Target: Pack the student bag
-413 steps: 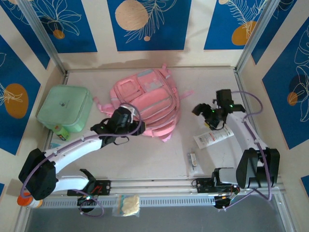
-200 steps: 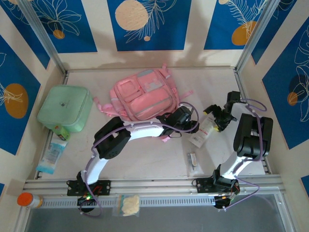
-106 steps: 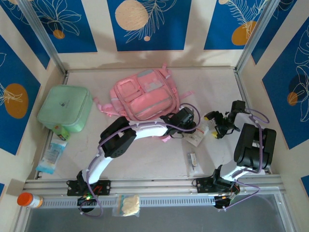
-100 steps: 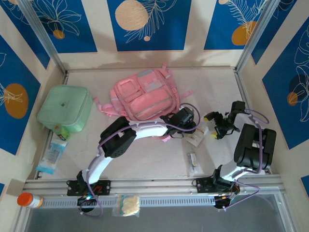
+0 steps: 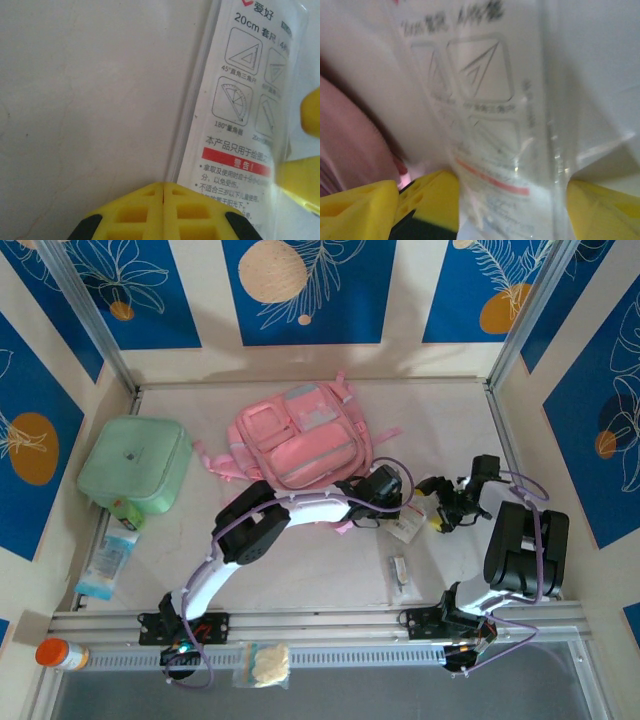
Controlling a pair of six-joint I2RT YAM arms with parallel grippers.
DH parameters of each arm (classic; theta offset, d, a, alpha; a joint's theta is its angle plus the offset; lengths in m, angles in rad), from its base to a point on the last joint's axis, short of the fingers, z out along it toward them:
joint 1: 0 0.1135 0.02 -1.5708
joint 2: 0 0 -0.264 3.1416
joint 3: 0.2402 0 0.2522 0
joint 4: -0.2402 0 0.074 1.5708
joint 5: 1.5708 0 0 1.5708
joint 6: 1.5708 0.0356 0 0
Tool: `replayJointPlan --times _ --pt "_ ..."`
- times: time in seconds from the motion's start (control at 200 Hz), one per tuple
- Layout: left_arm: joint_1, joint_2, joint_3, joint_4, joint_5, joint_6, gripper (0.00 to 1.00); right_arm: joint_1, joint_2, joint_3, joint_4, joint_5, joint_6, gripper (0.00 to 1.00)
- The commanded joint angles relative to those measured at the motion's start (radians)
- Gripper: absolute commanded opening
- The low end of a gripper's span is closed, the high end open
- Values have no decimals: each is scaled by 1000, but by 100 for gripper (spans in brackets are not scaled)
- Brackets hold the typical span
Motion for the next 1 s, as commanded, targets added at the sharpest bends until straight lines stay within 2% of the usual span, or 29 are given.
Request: replayJointPlan --times 0.0,0.155,0.425,0.51,0.665,0.765,0.995 --pt "14 23 -16 -11 6 -24 4 16 -38 -7 16 -116 14 85" --pt "17 29 -5 -49 -11 -31 2 12 -82 9 3 -151 -3 83" --pt "35 19 -27 -37 -4 -39 0 15 -82 -4 46 -309 -22 74" --pt "35 17 -31 -35 -3 -41 0 16 -95 -8 46 -312 -25 66" --pt "37 9 -39 -30 -5 -40 0 -3 -116 -1 -34 -214 -60 52" --pt "37 2 -37 -30 -5 -31 0 -14 -98 -8 -31 -221 -76 38" --pt "36 -10 -33 -28 4 -23 0 -31 -72 -15 -46 -214 -104 17"
